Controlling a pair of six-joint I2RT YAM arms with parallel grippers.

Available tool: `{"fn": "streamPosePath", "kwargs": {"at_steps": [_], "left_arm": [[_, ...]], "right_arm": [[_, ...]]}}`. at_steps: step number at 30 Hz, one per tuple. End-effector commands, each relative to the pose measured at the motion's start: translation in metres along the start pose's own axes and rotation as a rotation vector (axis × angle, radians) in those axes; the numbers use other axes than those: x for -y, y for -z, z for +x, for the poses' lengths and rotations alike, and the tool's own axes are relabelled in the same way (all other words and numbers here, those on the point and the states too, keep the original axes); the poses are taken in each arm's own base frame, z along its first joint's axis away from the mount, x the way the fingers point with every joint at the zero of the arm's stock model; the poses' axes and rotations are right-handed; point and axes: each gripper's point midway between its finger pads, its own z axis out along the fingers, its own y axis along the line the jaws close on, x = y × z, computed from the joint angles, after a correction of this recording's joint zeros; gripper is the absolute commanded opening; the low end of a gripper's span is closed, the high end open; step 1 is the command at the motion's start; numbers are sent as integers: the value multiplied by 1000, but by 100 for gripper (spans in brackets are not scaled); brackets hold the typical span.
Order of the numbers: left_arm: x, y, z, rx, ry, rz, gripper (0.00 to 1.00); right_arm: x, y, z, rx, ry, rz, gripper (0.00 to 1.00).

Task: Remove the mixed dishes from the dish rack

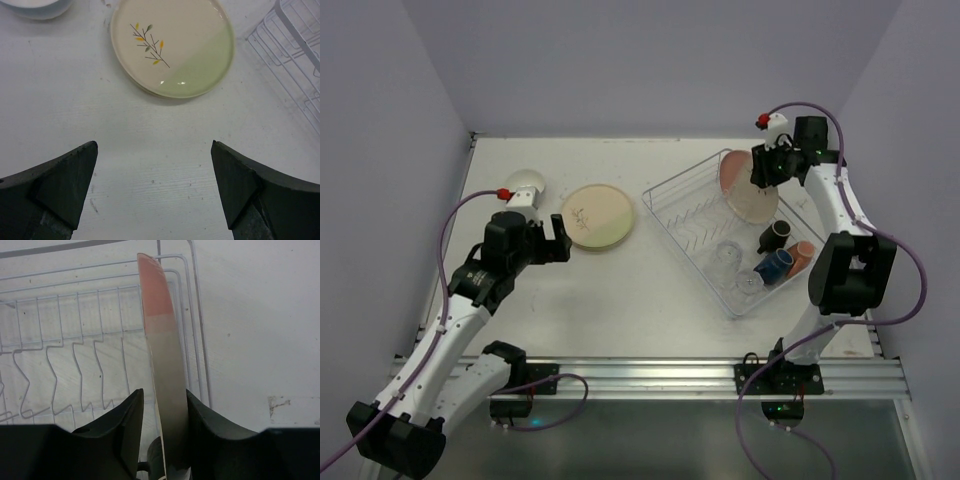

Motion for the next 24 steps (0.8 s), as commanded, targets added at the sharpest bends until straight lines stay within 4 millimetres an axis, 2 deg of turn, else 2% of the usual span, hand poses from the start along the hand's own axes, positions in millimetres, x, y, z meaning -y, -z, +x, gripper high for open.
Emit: {"fn": "streamPosePath", "kwargs": {"at_steps": [1,9,13,16,20,24], "left_arm": [[5,-2,-8,33,-29,27,100],[4,-3,-7,25,-31,21,100],[4,-2,-8,32,-30,18,100],[3,-1,-9,34,-30,16,100],[2,1,-11,45,-28,11,100],[0,2,-12,50,-26,0,100]], "right_arm": [[-13,0,-9,15,9,-80,39],[-10,7,-17,63,40,-42,27],[-10,13,-24,87,57,-30,9],[-11,24,-36,139,79,-14,0],[-15,41,-52,210,115,1,0],[-15,70,-75,304,152,72,0]]}}
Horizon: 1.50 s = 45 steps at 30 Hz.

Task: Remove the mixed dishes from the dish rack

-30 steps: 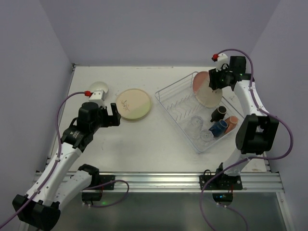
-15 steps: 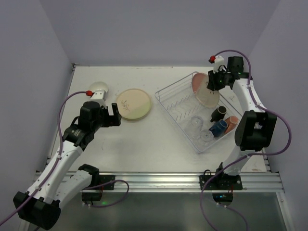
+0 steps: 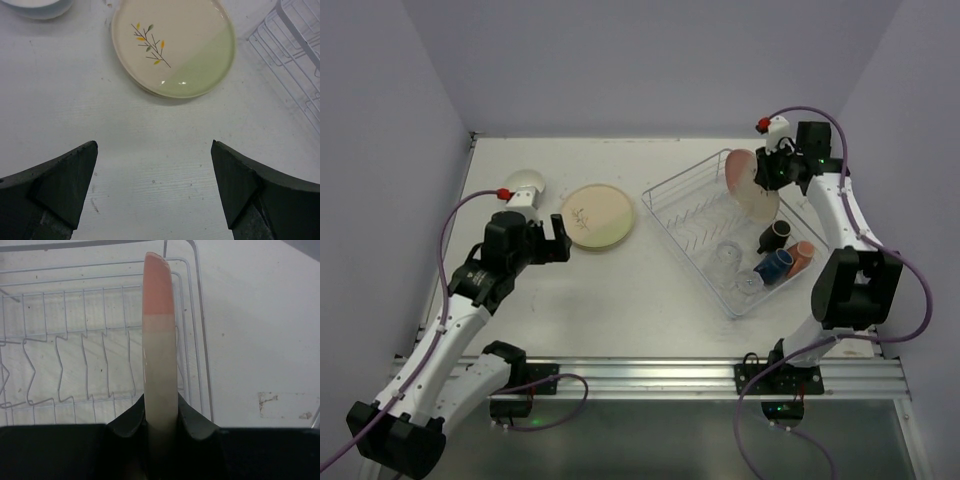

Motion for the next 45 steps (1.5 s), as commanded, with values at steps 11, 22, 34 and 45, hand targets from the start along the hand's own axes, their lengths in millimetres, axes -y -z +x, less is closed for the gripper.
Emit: {"fn": "streamPosePath", "kwargs": {"at_steps": [11,22,34,45], "left_arm": [[-8,13,-23,106,-6,-44,100],[65,27,-46,148,145,329,100],[198,15,-43,-84,438,1020,100],[269,14,-67,-111,507,1206,98]], "right_arm": [[-2,130,-119,449,57,265,0],[-73,199,-114,919,-634,-33,0],[-156,224,-69,957,-996,-609,0],[-184,223,-56,867,-969,-778,0]]}}
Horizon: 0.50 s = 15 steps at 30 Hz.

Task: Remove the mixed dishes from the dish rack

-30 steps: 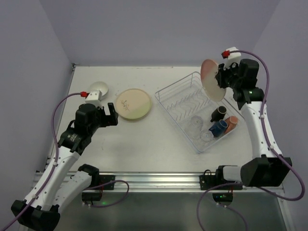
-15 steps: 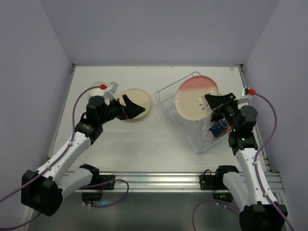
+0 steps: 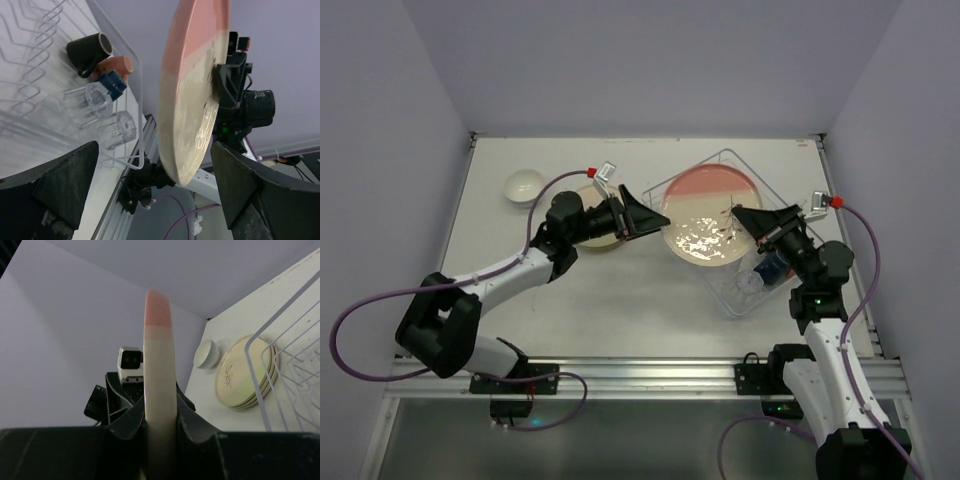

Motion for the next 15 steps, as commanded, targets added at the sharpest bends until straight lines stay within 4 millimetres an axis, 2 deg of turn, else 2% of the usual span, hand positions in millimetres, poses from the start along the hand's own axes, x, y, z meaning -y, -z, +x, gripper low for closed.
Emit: {"fn": "streamPosePath", "kwargs": {"at_steps": [1,3,6,7,8,10,11,12,13,15], "left_arm": [[58,-12,-18,33,-42,190,97],[67,-17,-16,27,-34,224,92],[70,-21,-13,26,-24,229,78],[71,-22,-13,26,-25,232,65],[73,-22,-11,24,-25,235,56],[76,-22,-9,22,-22,240,36],[77,-21,-9,25,-23,240,31],[76,-21,-8,24,-21,235,21],[77,-21,-9,25,-24,234,0],[75,-20,-8,26,-20,220,0]], "right_arm": [[-64,9,0,-29,53,-243,0],[-63,8,4,-58,53,-255,0],[-64,8,10,-104,57,-285,0],[-64,8,12,-114,60,-293,0],[-65,8,12,-116,65,-305,0],[-57,4,11,-110,56,-288,0],[-54,2,11,-108,58,-282,0],[-52,1,10,-108,62,-278,0],[-48,-2,10,-116,64,-274,0],[-42,-6,10,-117,63,-264,0]]}}
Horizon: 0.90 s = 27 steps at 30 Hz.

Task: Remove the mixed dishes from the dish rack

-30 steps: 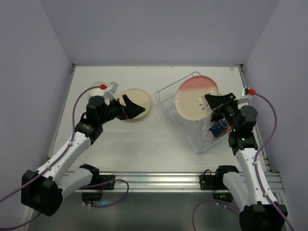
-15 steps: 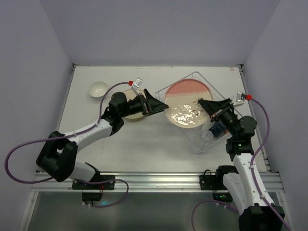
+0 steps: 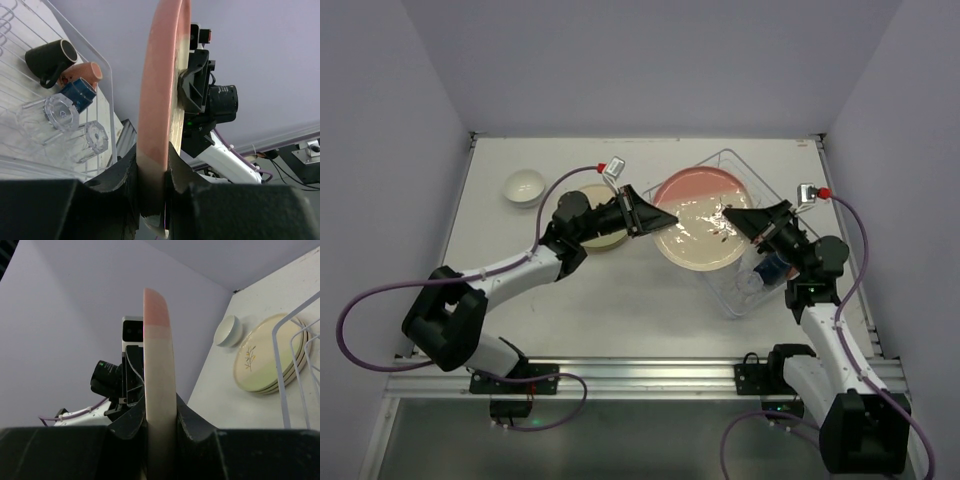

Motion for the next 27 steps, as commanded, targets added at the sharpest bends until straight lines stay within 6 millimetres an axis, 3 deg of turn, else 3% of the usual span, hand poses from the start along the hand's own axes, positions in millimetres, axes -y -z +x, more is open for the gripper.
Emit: {"fn": "streamPosePath", "kwargs": {"at_steps": [1,4,5,11,12,15,17,18,19,21,22,23,24,27], "left_arm": [[30,-1,-9,28,-43,65,0],[25,3,-11,59,-25,26,0],[26,6,-15,88,-16,8,0],[32,23,-44,261,-19,-78,0],[35,26,-50,285,-22,-85,0],[38,45,-73,359,-17,-103,0],[35,69,-94,420,-18,-117,0],[33,78,-100,435,-14,-127,0],[26,98,-113,479,-15,-165,0],[14,121,-126,532,-28,-219,0],[2,143,-142,595,-28,-268,0],[-12,158,-141,612,-15,-321,0],[-24,180,-153,673,-9,-370,0],[-53,206,-156,710,0,-457,0]], "right_arm": [[-25,-6,-13,34,105,-110,5],[-7,-14,-17,31,91,-62,30],[-1,-15,-18,33,91,-46,45],[33,-22,-23,34,105,73,81],[36,-22,-24,38,107,89,95],[42,-17,-24,52,141,134,99],[51,-12,-28,79,175,204,99],[43,-8,-30,100,211,202,99],[49,-3,-33,116,239,248,99],[44,3,-35,138,279,265,99],[36,10,-35,154,324,268,99],[33,14,-33,157,343,273,99],[29,18,-33,164,365,274,99],[10,36,-19,162,438,244,99]]}}
